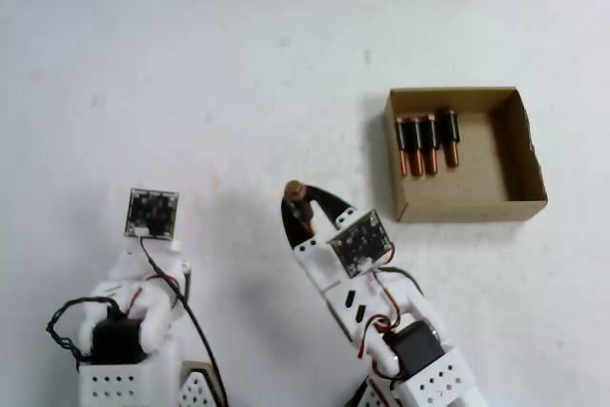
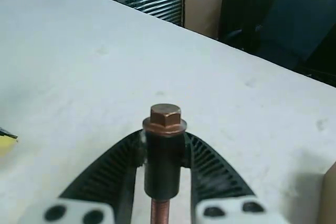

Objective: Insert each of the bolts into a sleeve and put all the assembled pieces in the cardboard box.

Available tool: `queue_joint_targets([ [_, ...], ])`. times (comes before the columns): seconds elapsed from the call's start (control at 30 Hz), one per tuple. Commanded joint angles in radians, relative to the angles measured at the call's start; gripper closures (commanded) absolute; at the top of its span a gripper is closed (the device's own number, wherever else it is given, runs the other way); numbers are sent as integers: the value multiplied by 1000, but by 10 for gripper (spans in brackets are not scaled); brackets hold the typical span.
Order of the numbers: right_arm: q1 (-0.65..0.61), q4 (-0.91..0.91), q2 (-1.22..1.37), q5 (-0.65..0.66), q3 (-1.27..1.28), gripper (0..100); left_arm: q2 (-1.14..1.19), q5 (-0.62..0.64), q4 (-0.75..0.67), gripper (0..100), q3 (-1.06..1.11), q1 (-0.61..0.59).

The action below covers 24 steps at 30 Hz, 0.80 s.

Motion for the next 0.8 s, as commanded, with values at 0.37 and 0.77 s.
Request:
queue_joint_targets([
  [0.37, 5, 1, -13, -2, 8, 981, 1, 17, -23, 978, 57, 70],
  [0.77, 7, 10, -10, 0, 8, 981, 2, 94, -9, 978, 57, 185],
])
